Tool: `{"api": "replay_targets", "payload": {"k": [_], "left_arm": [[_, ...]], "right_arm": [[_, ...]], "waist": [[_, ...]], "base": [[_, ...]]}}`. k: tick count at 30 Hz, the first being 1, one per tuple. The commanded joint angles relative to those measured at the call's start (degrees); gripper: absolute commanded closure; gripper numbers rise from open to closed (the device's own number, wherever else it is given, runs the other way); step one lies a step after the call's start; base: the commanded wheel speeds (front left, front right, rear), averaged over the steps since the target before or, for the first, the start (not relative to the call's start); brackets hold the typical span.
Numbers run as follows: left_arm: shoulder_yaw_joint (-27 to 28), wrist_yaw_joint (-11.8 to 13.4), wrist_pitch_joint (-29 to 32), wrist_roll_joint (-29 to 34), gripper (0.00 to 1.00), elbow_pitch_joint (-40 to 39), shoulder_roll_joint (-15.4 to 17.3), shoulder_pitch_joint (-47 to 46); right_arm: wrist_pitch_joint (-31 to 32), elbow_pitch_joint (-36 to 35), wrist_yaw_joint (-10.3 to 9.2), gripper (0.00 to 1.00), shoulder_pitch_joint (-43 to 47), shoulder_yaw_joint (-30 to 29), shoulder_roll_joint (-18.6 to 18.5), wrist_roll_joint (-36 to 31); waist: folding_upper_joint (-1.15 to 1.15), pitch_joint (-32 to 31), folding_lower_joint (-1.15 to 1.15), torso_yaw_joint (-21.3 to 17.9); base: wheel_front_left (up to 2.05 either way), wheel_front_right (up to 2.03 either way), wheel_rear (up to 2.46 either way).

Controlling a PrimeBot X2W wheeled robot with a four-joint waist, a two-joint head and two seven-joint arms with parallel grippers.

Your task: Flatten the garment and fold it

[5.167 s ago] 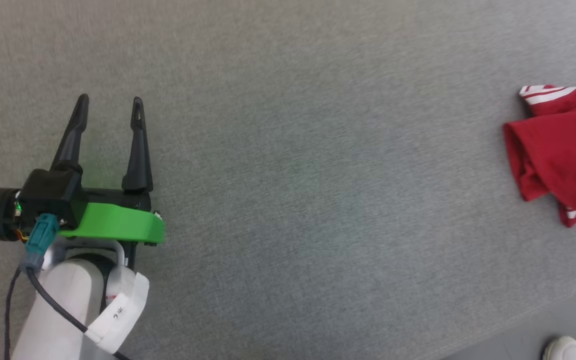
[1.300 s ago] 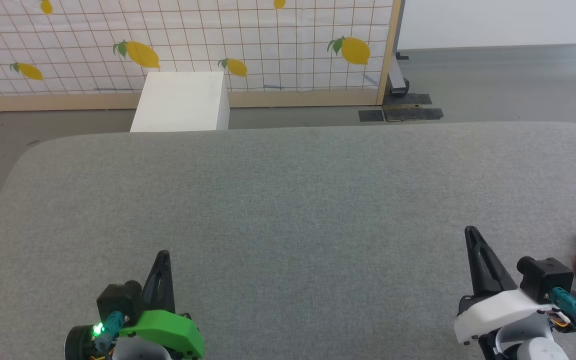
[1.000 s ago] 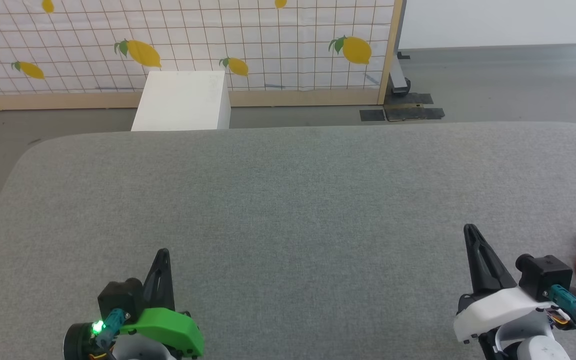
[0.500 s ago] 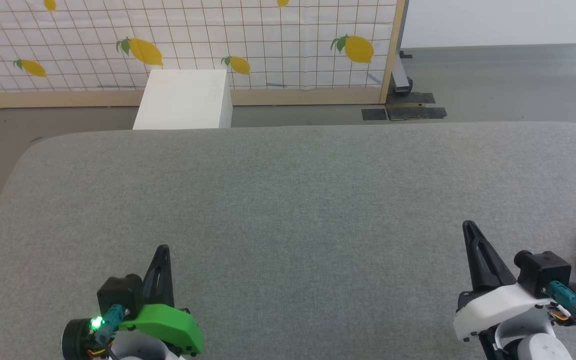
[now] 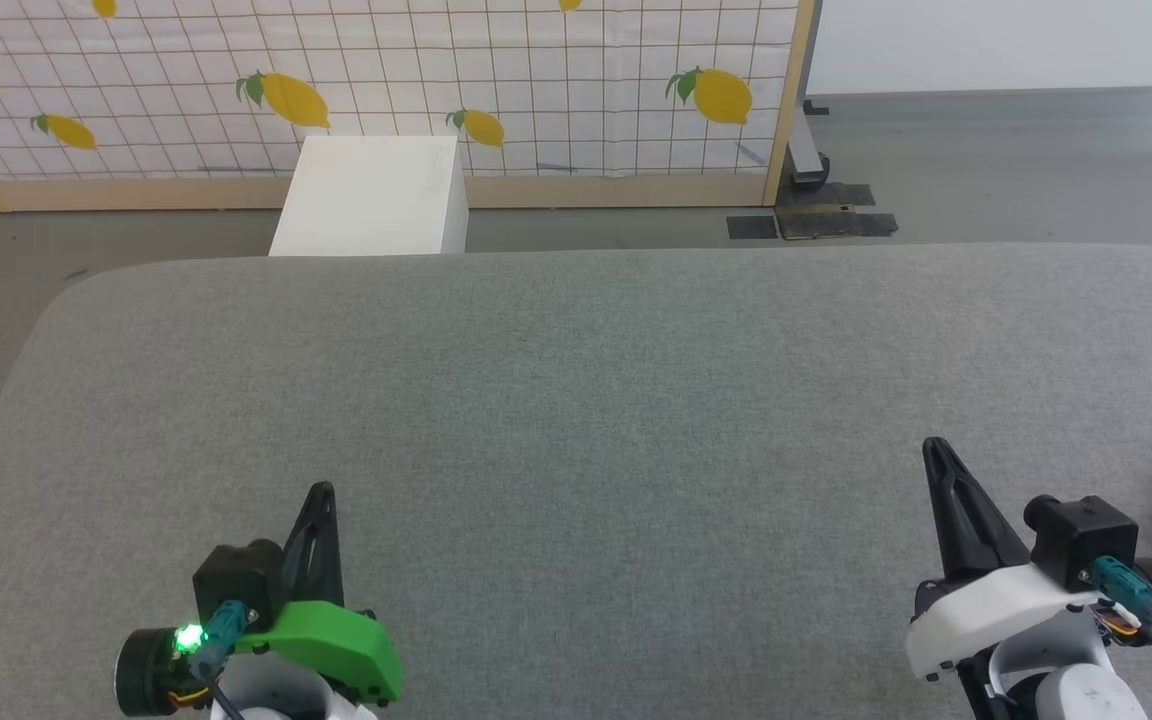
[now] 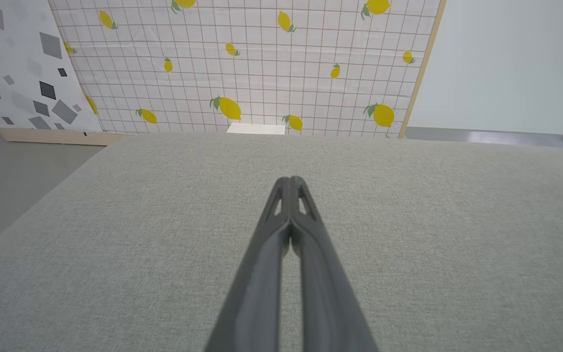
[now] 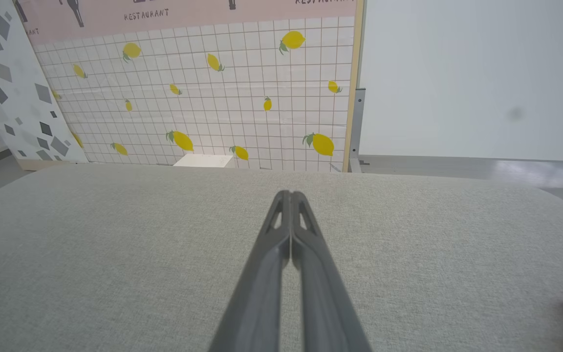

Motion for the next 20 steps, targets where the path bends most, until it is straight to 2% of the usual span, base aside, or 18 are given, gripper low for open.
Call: {"api": "replay_targets", "payload": {"k": [1, 20], "left_arm": [[0.31, -0.32, 0.39, 0.74, 1.00, -0.44, -0.31, 0.14], [1.68, -1.15, 2.59, 3.24, 1.00, -2.38, -0.96, 0.19]], "right_arm": [[0.25, -0.71, -0.04, 1.00, 0.94, 0.13, 0.06, -0.70], [2.15, -2.93, -0.06, 1.00, 1.29, 0.41, 0.08, -2.15]], "waist": [[0.00, 0.02, 0.00, 0.03], [0.00, 0.23, 0.00, 0.40]], "base": [[0.00, 0.00, 0.00], [0.00, 0.00, 0.00]]}}
